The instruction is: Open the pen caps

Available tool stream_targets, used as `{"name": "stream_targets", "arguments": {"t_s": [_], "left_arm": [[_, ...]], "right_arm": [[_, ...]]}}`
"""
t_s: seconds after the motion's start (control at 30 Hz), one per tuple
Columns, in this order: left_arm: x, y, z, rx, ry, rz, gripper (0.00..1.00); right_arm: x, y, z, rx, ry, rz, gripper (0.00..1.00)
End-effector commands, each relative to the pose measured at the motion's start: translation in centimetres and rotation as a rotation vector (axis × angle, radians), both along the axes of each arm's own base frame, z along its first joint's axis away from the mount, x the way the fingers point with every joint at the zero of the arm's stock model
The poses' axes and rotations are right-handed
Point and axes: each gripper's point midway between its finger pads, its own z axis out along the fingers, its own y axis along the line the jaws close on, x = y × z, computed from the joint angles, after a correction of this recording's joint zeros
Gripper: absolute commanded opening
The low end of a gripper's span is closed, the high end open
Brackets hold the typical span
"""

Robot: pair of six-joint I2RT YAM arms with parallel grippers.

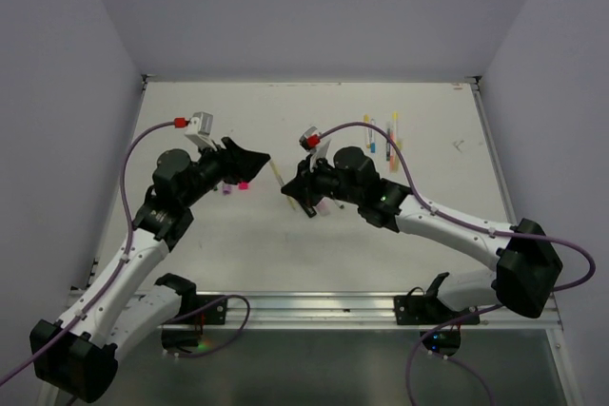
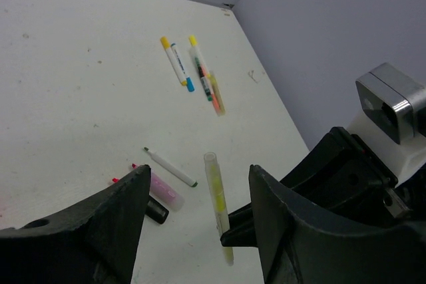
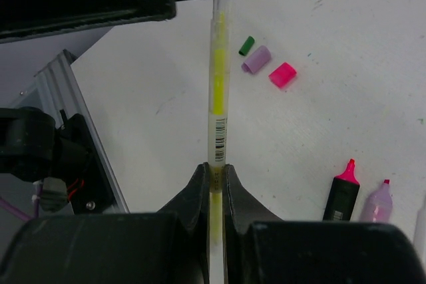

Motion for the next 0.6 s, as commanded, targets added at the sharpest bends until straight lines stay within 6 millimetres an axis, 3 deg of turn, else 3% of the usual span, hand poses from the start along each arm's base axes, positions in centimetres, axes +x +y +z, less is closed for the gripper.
{"name": "stream_targets", "arguments": {"t_s": [0.0,0.33,0.57], "left_arm": [[0.8,-0.4,3.0,-0.054,-0.066,0.022,0.62],[0.9,-1.8,2.4,-0.072,-0.038,-0.003,0.45],[0.8,-2.5,2.2,-0.076,-0.031,-0.023,0.28]], "right_arm": [[-0.4,1.0,2.6,0.086,-0.057,0.024,0.00],[-0.8,1.8,2.4,0.088,-0.065,0.039,0.00],[-0.7,1.9,2.2,0.085,-0.070,0.029,0.00]]}}
